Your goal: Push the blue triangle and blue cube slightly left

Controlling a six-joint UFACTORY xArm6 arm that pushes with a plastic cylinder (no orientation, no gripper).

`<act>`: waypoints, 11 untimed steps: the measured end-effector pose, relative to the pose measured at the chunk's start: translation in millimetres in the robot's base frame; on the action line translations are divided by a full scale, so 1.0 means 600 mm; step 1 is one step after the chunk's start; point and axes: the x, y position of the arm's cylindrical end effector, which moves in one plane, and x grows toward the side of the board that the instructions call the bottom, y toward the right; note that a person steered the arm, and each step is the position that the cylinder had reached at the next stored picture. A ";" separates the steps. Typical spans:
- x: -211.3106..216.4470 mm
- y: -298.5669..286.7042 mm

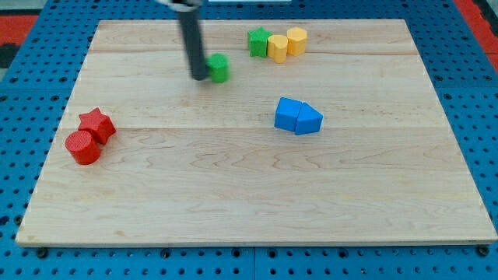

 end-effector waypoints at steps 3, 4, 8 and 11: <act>-0.035 0.128; 0.068 0.262; 0.167 0.240; 0.164 0.021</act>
